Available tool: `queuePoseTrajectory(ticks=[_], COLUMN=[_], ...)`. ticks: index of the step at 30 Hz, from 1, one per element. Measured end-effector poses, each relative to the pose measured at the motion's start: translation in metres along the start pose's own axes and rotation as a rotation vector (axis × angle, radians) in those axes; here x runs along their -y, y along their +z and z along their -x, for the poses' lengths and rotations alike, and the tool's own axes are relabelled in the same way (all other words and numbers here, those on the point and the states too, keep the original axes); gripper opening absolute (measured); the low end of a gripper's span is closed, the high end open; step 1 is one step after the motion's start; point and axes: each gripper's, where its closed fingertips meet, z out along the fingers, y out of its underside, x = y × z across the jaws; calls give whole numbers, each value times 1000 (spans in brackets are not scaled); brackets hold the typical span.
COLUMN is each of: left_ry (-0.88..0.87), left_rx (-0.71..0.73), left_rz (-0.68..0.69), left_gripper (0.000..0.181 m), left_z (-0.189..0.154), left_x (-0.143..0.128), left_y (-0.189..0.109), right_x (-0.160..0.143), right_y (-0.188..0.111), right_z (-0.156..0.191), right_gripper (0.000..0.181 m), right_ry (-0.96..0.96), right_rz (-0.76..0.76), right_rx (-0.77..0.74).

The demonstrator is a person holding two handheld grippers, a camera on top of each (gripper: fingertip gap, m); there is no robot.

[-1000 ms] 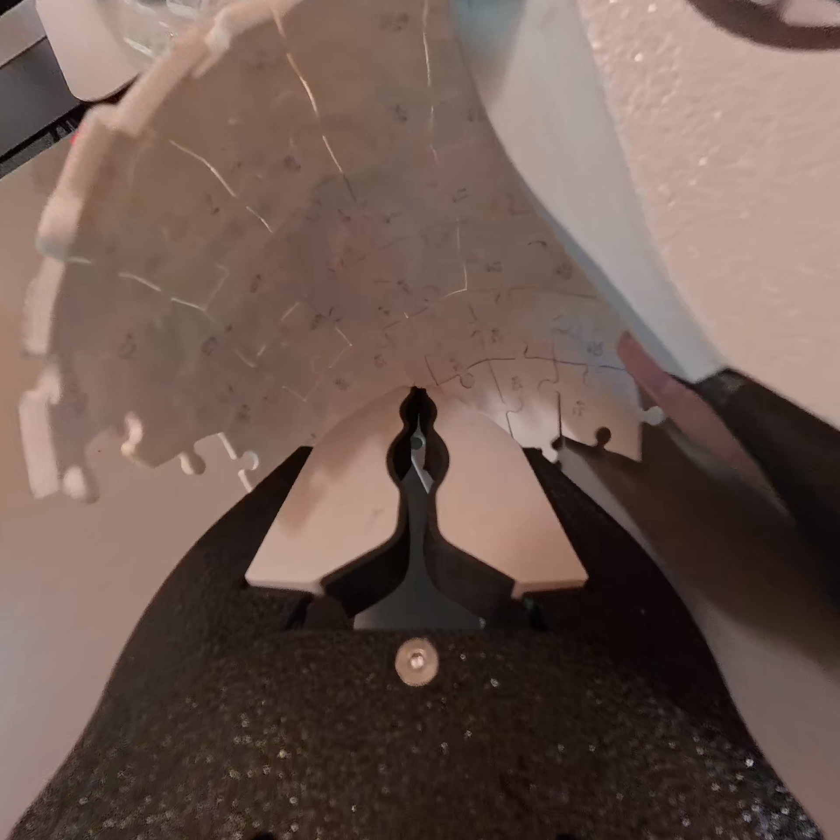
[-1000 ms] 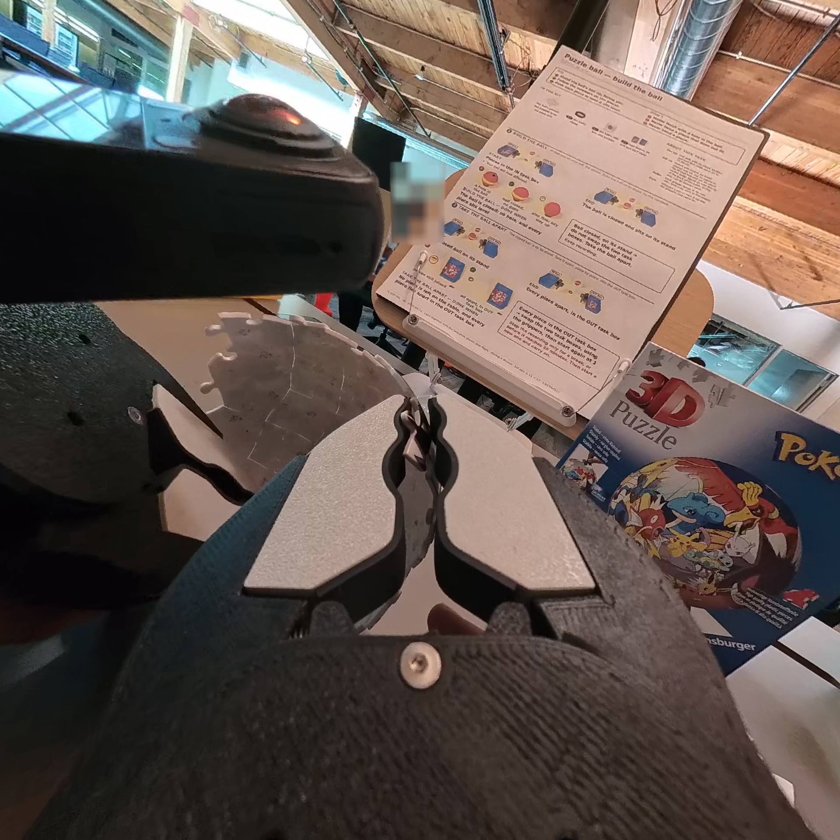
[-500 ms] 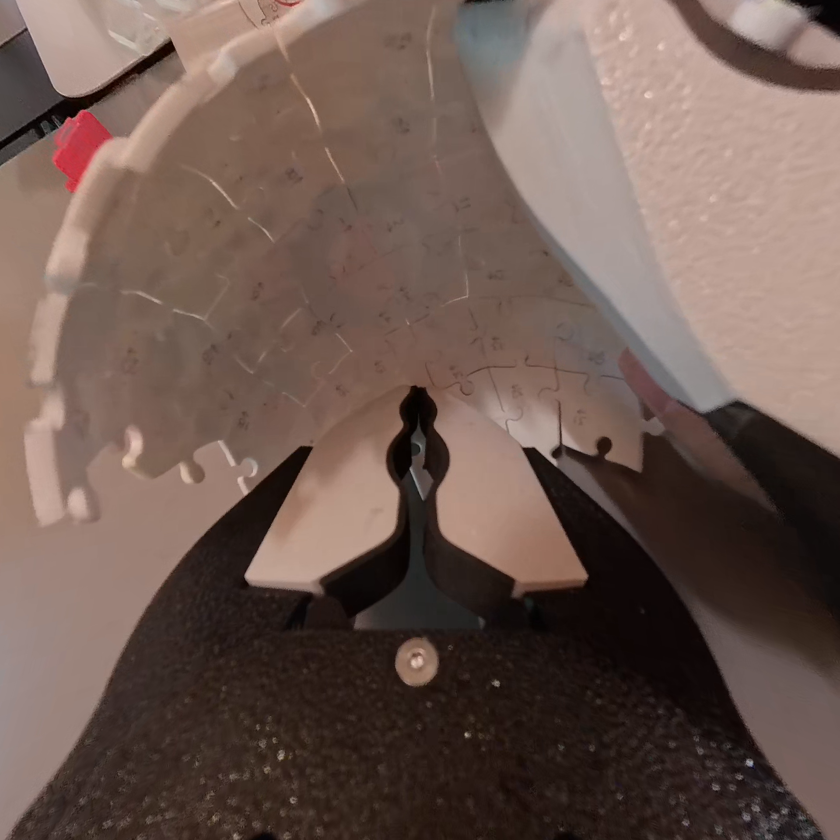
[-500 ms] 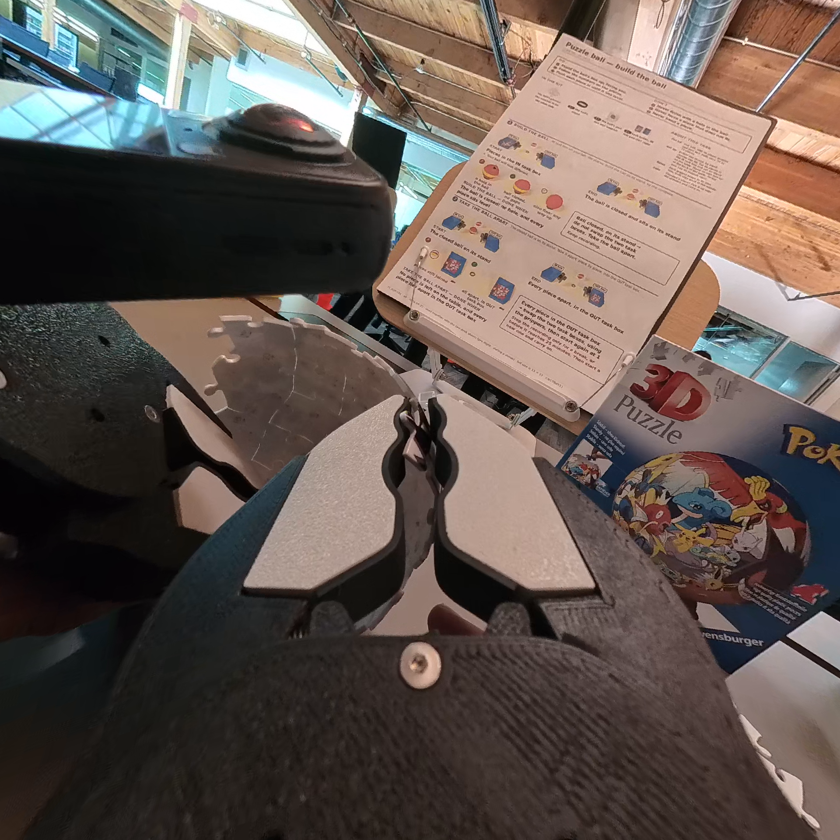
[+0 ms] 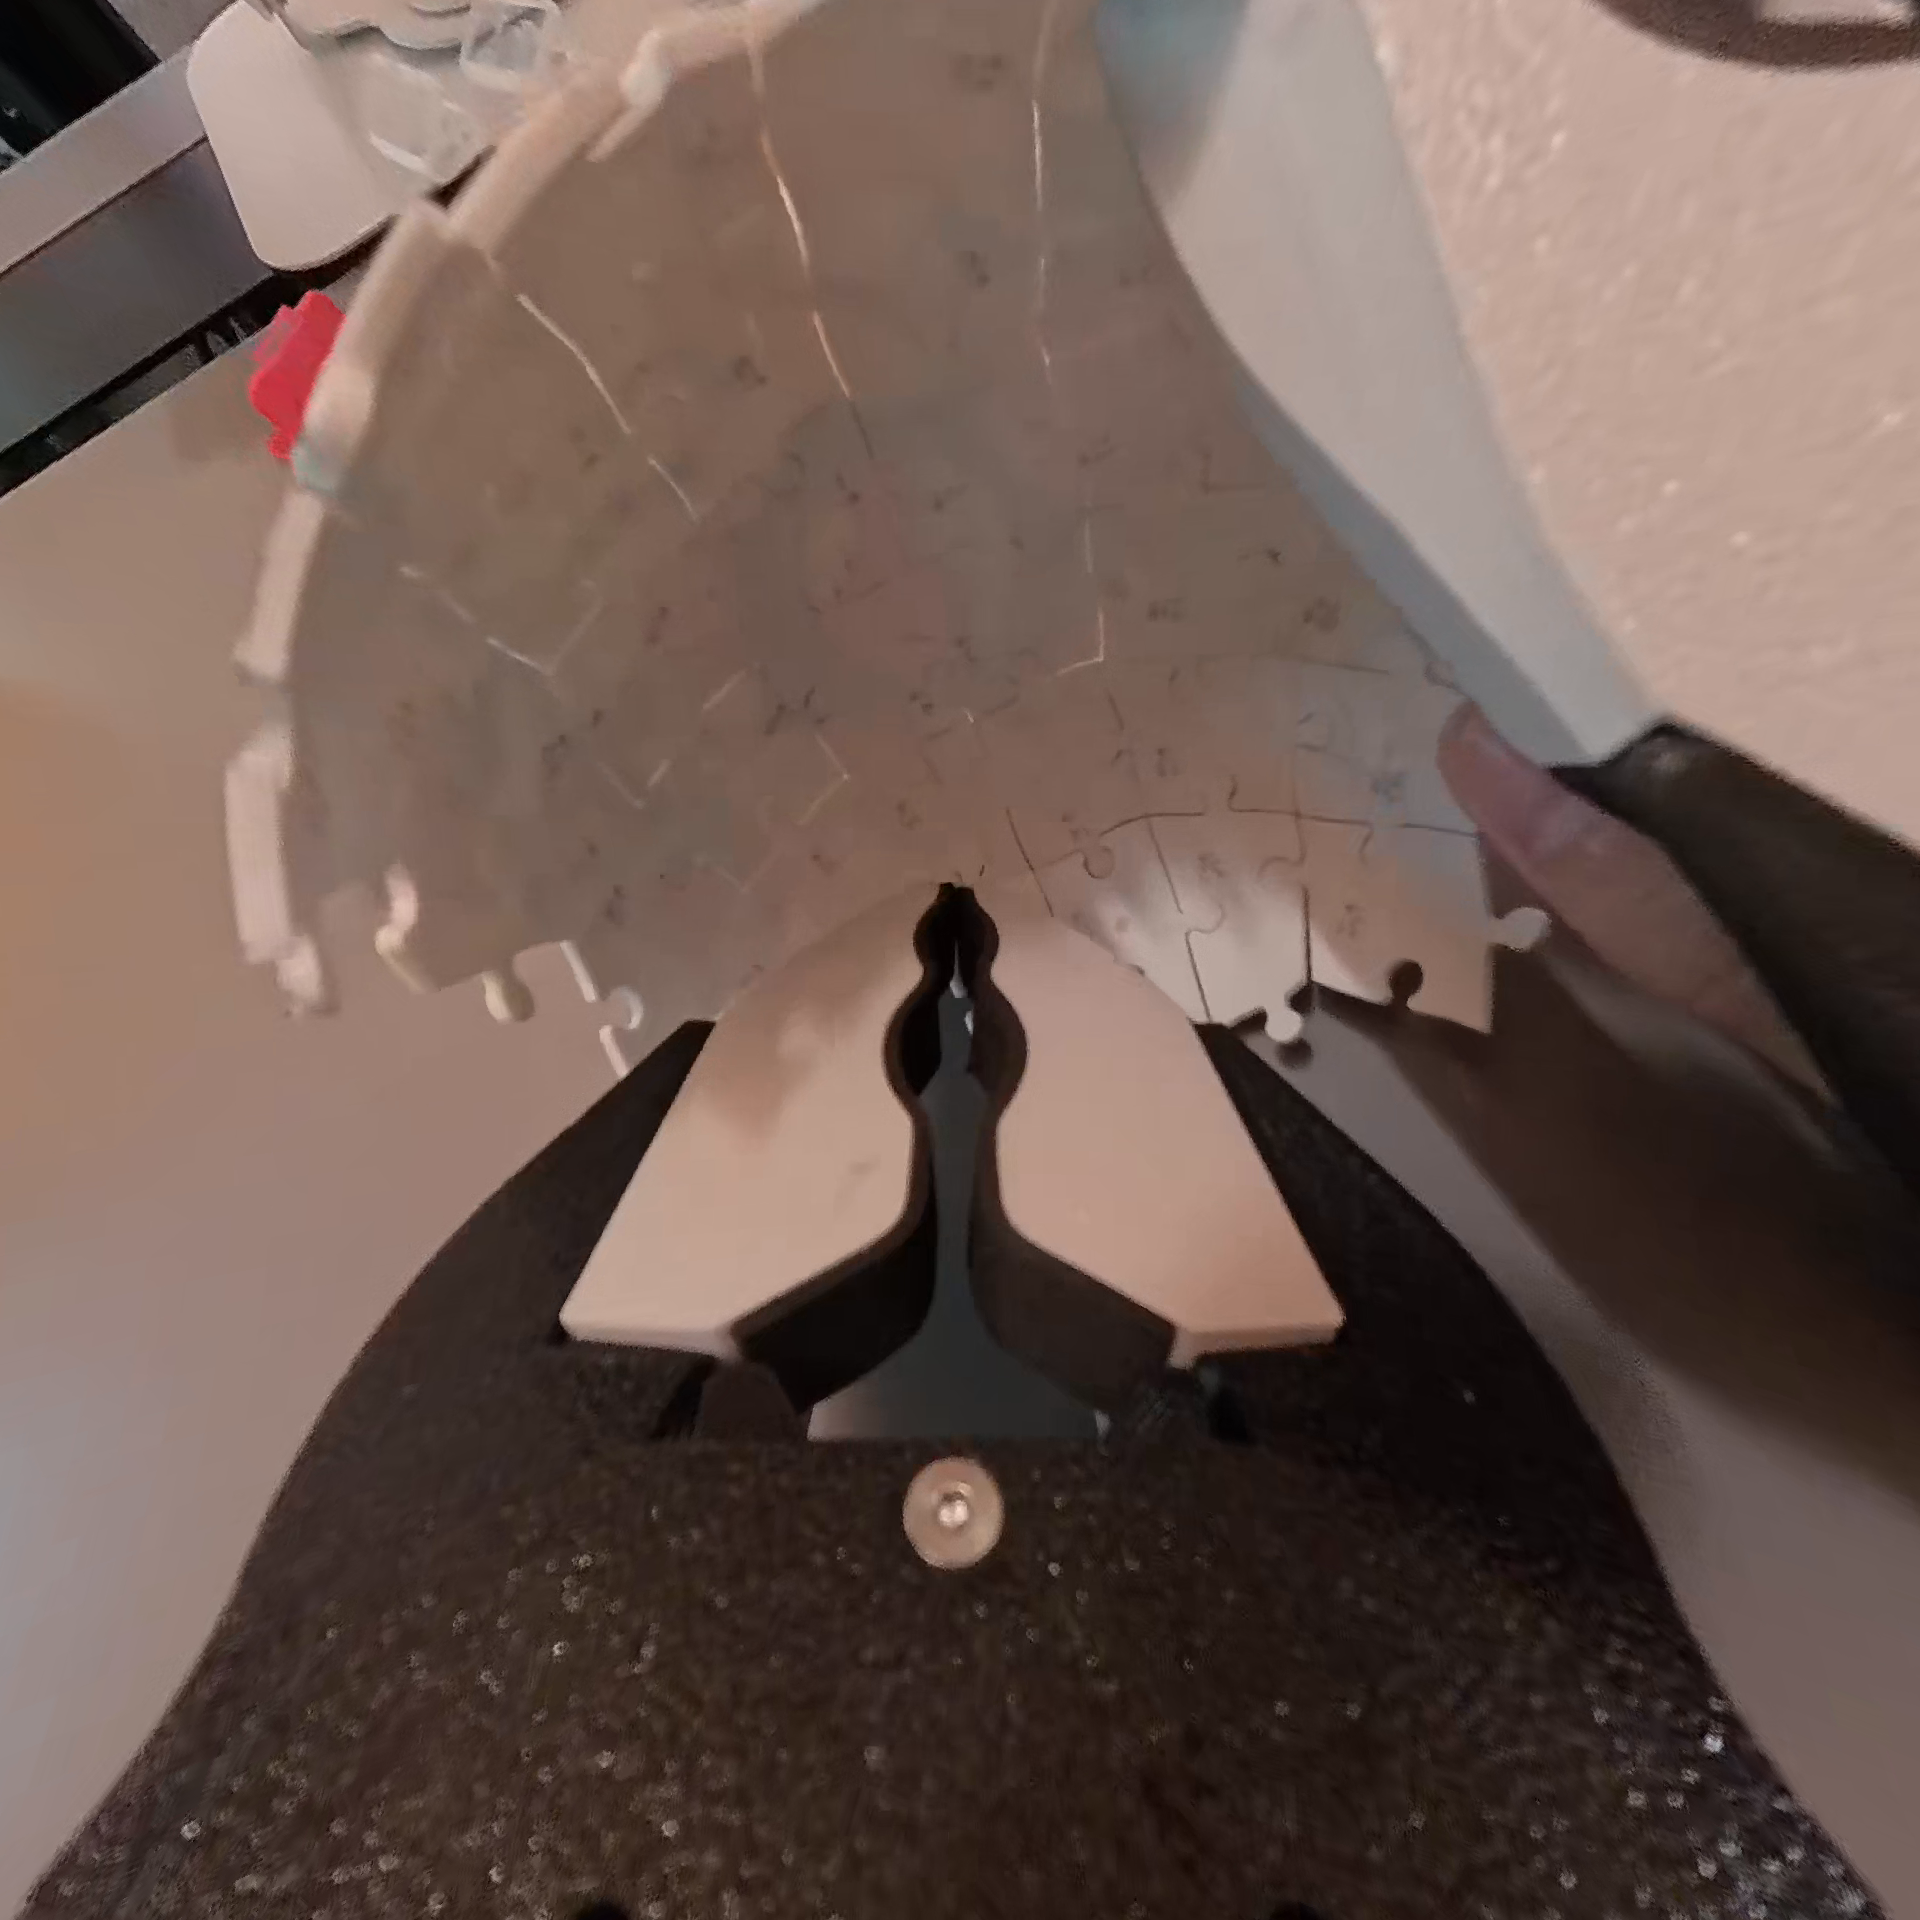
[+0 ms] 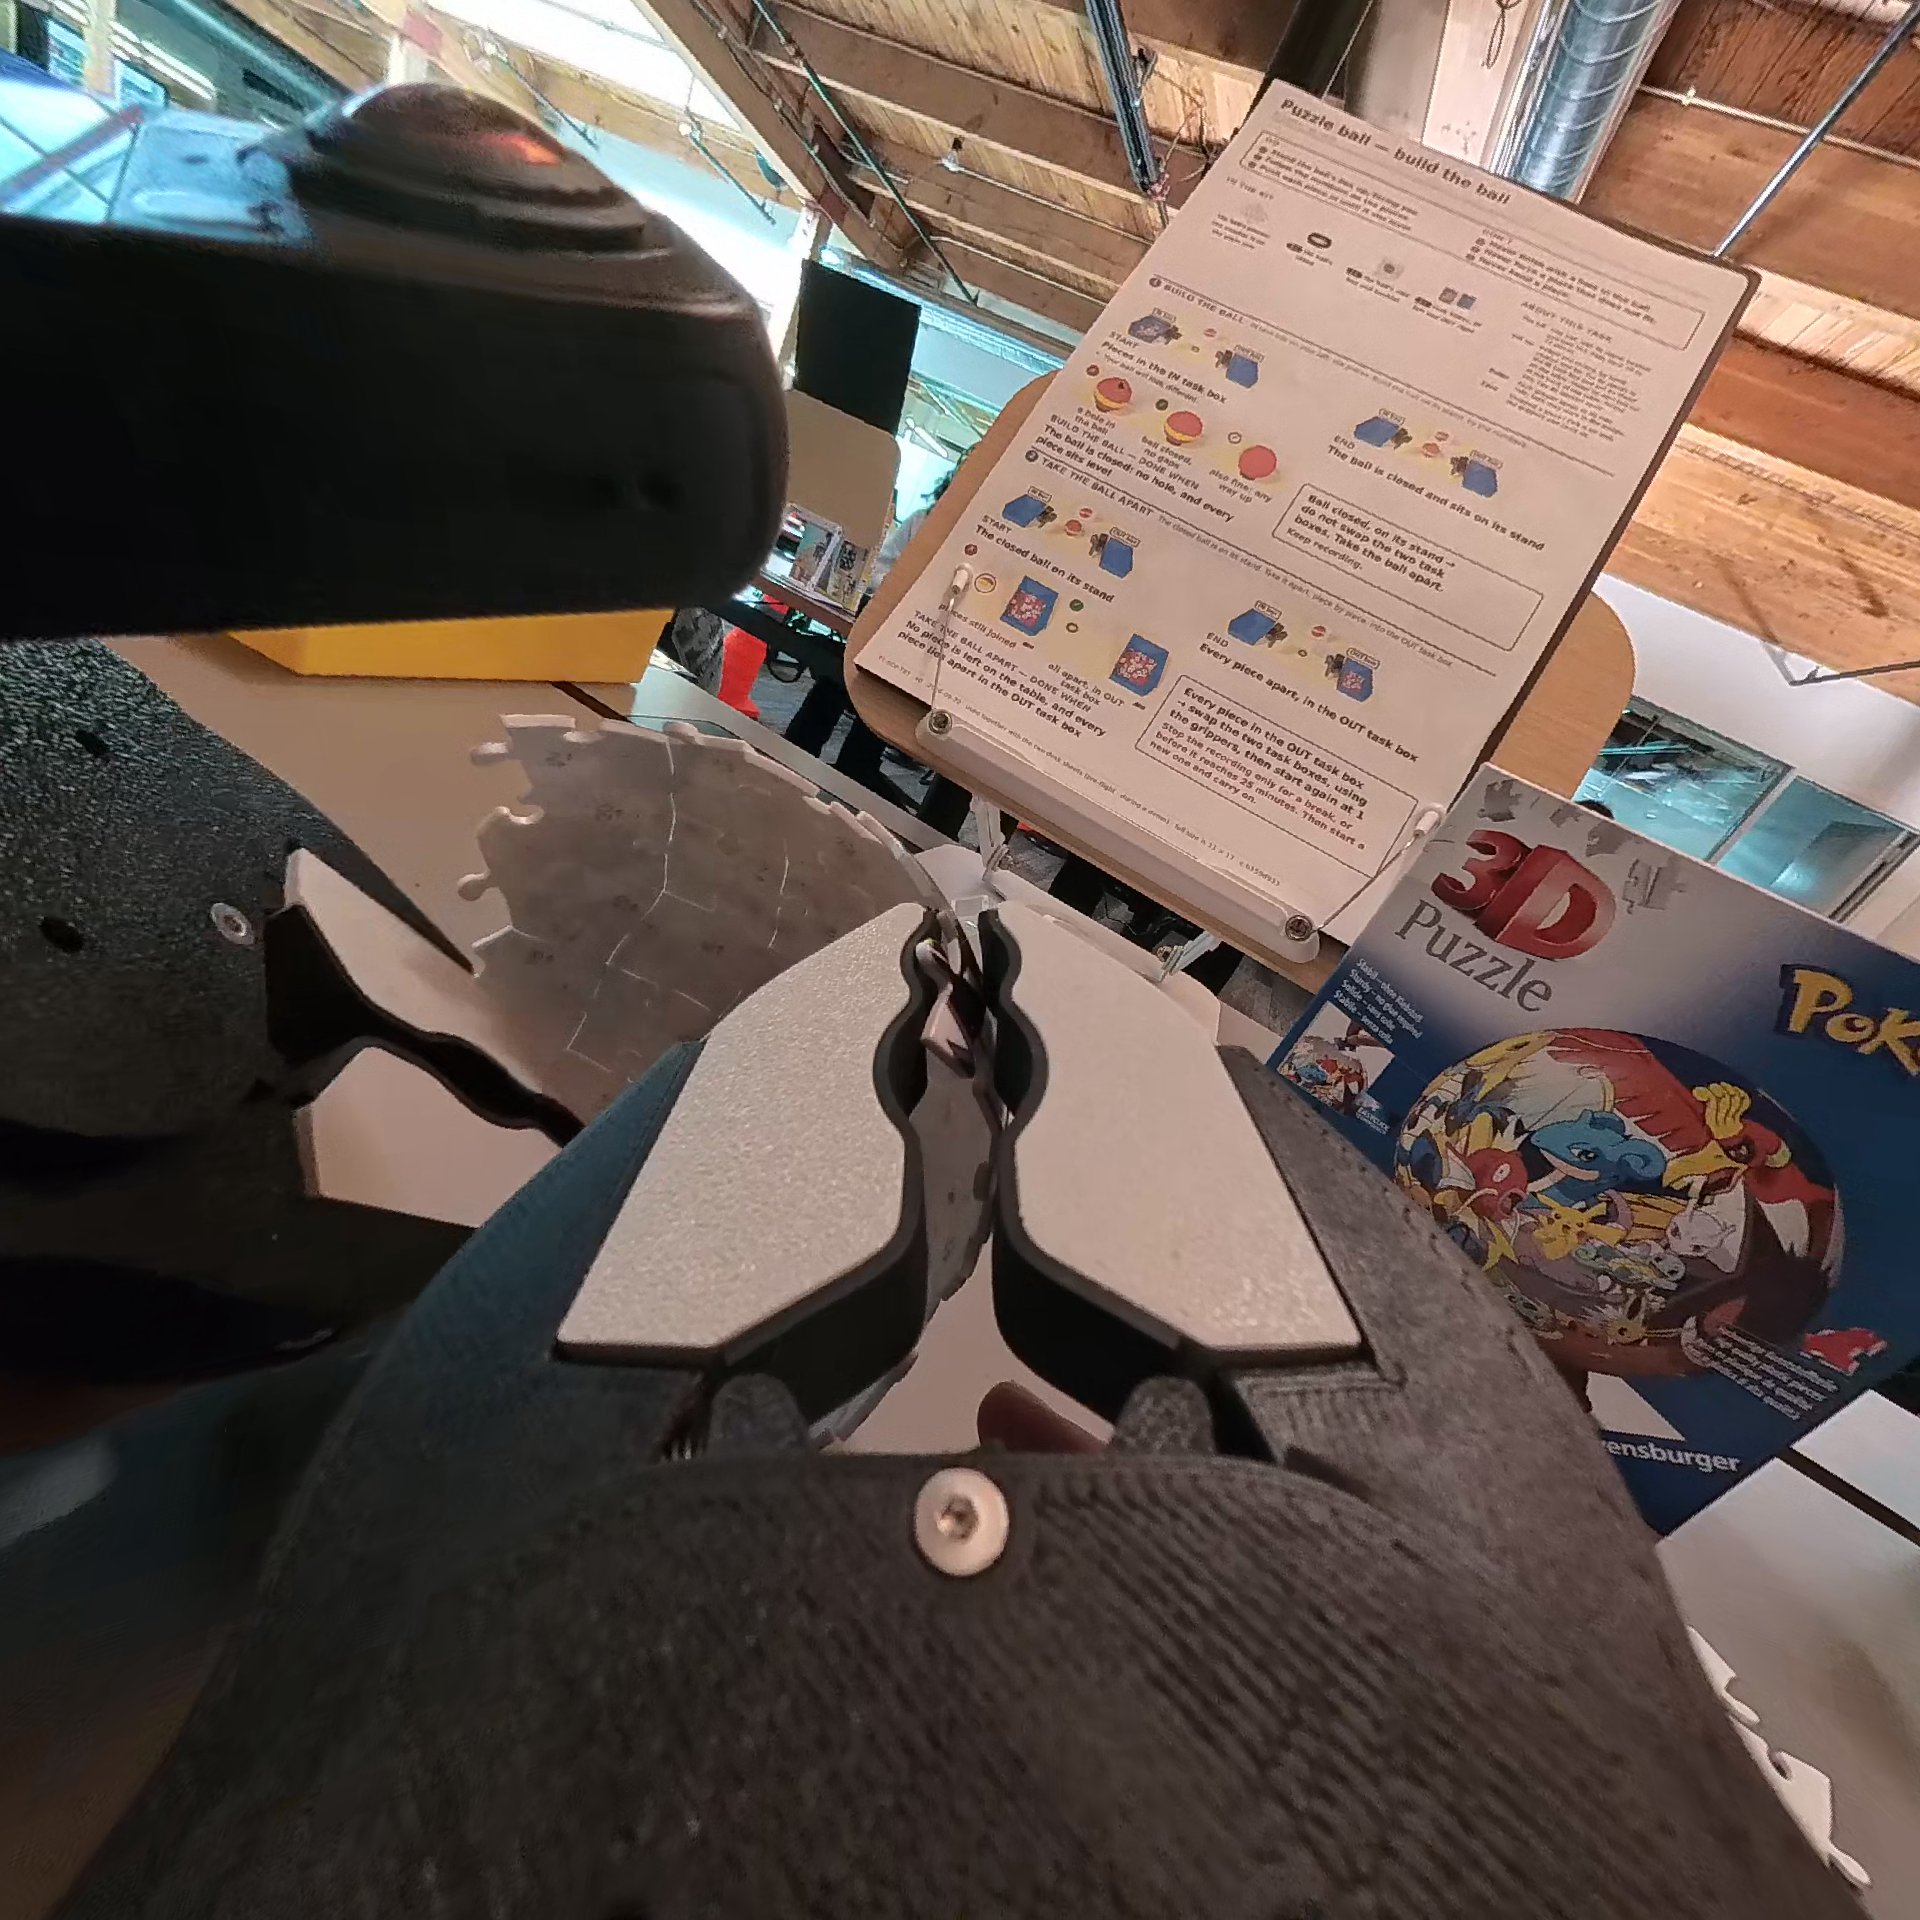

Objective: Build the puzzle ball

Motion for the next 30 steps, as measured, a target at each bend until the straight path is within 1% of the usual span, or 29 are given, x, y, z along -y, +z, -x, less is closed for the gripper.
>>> queuePoseTrajectory(ticks=[3, 6, 13, 16, 18, 23, 27, 30], left_ry=[6, 14, 17, -6, 8, -22, -30, -14], left_rx=[-6, -21, -16, -28, -31, -36, 2, 27], left_rz=[-11, 18, 33, 76, 91, 19, -88, -108], left_gripper=[0, 0, 0, 0, 0, 0, 0, 0], left_z=[0, -3, -2, -3, -3, -3, 6, 13], left_x=[4, 1, 3, 0, 0, 3, 15, 15], left_y=[1, 6, 10, 11, 11, 6, -15, -27], right_x=[0, 0, -1, -1, -1, -2, -2, -2], right_y=[0, 0, 1, 1, 1, 1, 1, 1], right_z=[0, 0, 1, 2, 1, 0, 0, 0], right_gripper=[8, 8, 8, 8, 8, 8, 8, 8], right_ry=[1, 9, 14, 11, 9, 9, 8, 8], right_rz=[-1, -1, 3, 0, 5, 7, 6, 6], right_rx=[1, 2, 7, 11, 6, 0, 0, 0])
